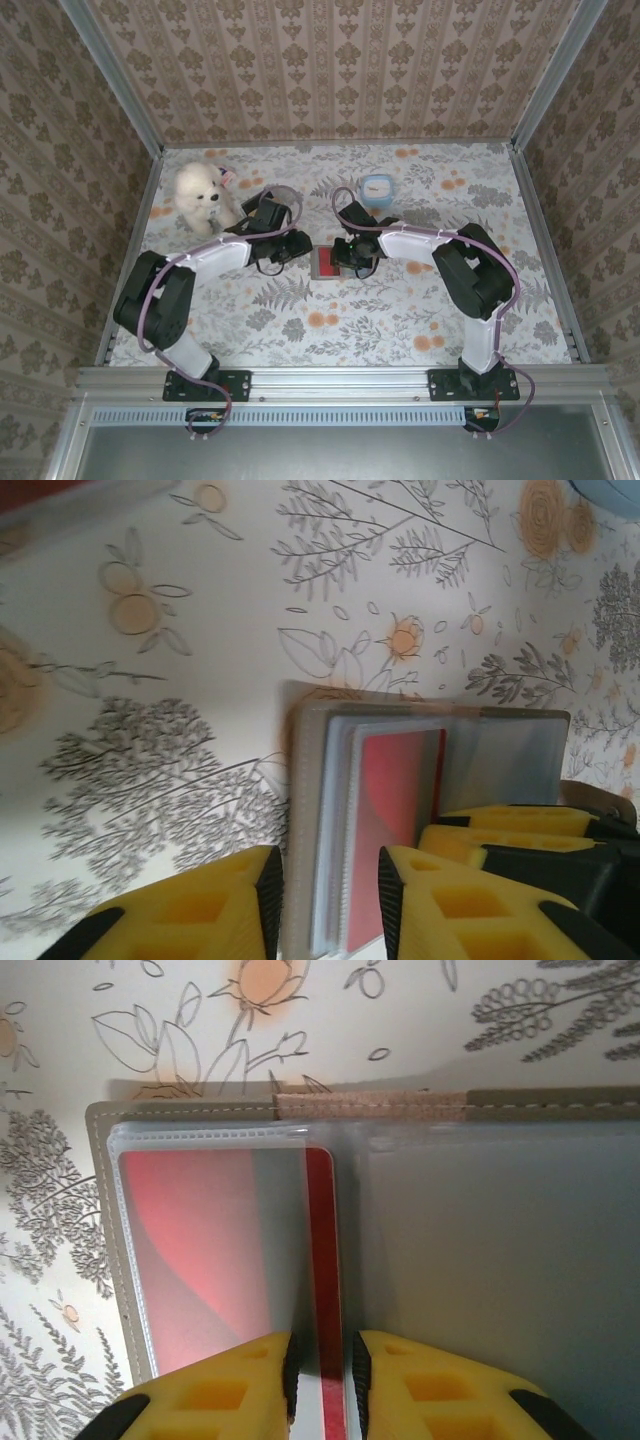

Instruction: Take the credit cards out of the card holder

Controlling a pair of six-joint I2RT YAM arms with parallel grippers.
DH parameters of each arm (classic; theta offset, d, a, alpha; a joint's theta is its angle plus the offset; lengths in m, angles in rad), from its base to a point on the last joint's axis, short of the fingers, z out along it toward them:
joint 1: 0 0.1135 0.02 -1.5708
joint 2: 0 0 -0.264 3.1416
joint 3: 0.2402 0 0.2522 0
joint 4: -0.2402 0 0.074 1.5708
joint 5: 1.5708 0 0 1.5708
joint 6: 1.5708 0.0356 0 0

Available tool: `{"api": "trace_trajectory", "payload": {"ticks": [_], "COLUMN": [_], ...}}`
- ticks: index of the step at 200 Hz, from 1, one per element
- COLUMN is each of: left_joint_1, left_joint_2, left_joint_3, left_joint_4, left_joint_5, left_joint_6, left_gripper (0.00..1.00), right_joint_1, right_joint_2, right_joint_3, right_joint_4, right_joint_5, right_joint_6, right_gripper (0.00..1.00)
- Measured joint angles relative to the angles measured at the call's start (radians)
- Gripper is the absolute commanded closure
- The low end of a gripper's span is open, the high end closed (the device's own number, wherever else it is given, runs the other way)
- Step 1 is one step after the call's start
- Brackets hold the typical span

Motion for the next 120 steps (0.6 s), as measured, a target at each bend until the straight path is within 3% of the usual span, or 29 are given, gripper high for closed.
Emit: {"api": "trace_trajectory", "payload": {"ticks": [31,120], "left_joint_1": [-0.024,-0.036], "left_joint_2": [0.077,0.145], "left_joint_3": [0.069,0.083], "left_joint_4": [-0.001,-0.053], "left_joint_5": [0.023,0.003], "left_joint_6": [0.016,0.045], "left_gripper": [0.79,0.86], "right_joint_1": [0.000,-0.035], "right_joint_2": [0.008,0.008], "right_joint_3": [0.000,-0.060], "right_joint_4": [0.027,0.145], "right_joint_5": [-0.037,-0.160], "right_joint_6": [0.018,0.082], "right_gripper": [0.74,0.77]}}
